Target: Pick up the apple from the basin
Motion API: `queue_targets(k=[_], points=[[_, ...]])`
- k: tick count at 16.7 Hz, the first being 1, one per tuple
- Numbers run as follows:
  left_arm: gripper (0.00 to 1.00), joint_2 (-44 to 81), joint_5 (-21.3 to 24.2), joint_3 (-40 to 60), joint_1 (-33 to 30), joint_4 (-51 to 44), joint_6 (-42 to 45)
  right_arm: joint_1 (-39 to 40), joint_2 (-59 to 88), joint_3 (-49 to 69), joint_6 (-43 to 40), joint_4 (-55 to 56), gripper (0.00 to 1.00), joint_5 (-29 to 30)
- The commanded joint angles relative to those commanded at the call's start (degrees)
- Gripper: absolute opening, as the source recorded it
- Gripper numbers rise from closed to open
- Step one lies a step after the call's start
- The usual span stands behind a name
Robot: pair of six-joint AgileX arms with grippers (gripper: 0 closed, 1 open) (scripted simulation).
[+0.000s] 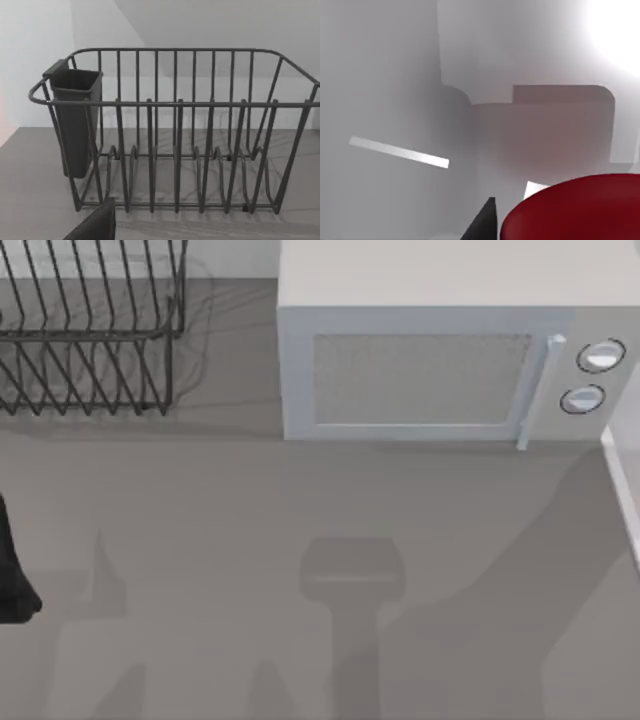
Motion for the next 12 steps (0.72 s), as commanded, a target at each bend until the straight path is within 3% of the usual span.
queue_targets(k=[8, 12], points=[[1.0, 0.0, 0.0, 0.0, 0.0, 0.0, 0.0, -0.21, -5.33, 25.38, -0.27, -33.3, 0.0, -0.07], [1.0, 0.0, 0.0, 0.0, 0.0, 0.0, 0.0, -0.18, -8.34, 34.48, -0.27, -43.86, 0.0, -0.1]])
